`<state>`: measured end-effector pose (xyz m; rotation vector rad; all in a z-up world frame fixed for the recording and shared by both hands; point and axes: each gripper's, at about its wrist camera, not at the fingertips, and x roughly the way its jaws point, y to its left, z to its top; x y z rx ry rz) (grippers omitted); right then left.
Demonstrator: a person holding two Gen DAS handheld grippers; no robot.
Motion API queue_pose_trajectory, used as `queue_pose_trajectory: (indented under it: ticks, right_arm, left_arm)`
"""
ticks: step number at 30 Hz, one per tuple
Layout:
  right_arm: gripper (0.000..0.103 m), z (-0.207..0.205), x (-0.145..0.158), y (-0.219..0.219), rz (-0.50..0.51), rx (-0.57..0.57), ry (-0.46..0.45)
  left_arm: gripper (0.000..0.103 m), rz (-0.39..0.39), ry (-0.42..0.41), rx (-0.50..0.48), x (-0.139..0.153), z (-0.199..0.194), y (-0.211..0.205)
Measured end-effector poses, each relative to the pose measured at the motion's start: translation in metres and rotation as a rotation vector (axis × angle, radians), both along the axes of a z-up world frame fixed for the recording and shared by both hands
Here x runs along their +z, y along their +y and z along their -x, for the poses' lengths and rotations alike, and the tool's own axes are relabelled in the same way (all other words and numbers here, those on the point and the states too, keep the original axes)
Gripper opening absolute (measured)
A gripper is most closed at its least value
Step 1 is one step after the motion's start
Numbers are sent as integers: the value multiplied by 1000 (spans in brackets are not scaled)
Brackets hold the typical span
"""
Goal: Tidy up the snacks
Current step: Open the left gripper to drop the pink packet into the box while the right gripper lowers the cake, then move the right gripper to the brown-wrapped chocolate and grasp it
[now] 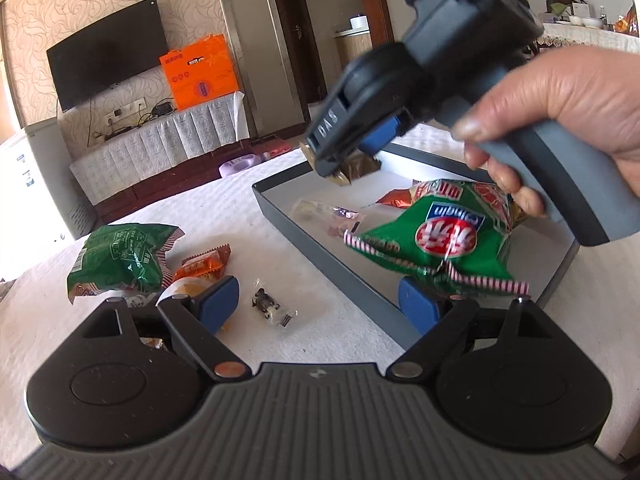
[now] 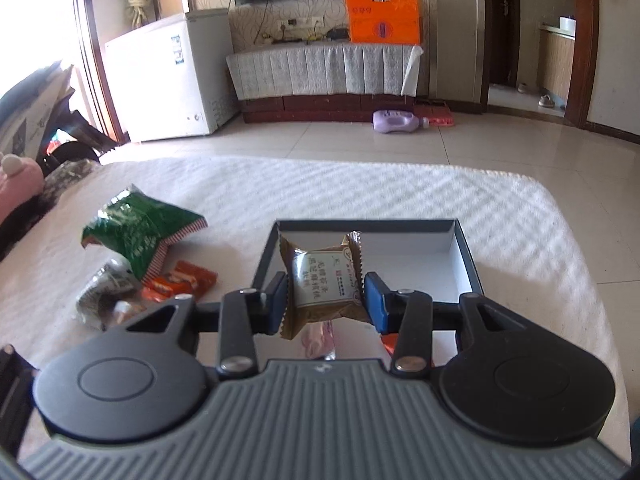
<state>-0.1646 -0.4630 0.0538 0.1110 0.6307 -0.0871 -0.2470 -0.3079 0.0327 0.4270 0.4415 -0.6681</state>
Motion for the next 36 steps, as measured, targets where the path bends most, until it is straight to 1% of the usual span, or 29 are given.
queue_pose_trajectory:
  ticks: [4,6,8,10,12,14,20,23,26,28,30,34,36]
  right_arm:
    - [45,0,-6,-5,4,-29,12]
    - [46,-1,-9,-7,11,-53,21]
    - [50,-1,-11,-9,21,-78,27]
    - [50,0,-12,-9,28,-86,28]
    - [50,3,-10,-9,34,-91,17]
    - [56,8,-8,-10,33,-98,1]
    - [56,24,2,-7,28,-97,-32]
    - [56,33,13,5,20,-40,-64]
    - [55,35,21,25,-28,84,-69]
    - [55,31,20,41,-27,154,-47]
    - [55,25,15,58,-17,213,-9]
    - [54,15,3,85,14,294,68]
    - [52,11,-5,97,46,311,107]
  left_arm:
    - [90,7,8,-2,1,-1,1]
    - [91,6,6,-4,1,-1,2]
    - [91,6,6,-5,1,-1,2]
    - [92,8,5,-4,0,-2,2]
    - [92,13,9,-4,-1,-3,3]
    - [93,19,9,-1,-1,-4,4]
    - [93,37,4,7,-2,0,7]
    - [94,42,-9,30,-1,3,12]
    - [94,46,-1,59,-1,2,18]
    - [94,47,16,72,-3,-1,22]
    - [94,29,21,88,-6,-2,25]
    - [94,-7,32,112,-11,-5,29]
    - [94,-20,30,122,-12,-5,33]
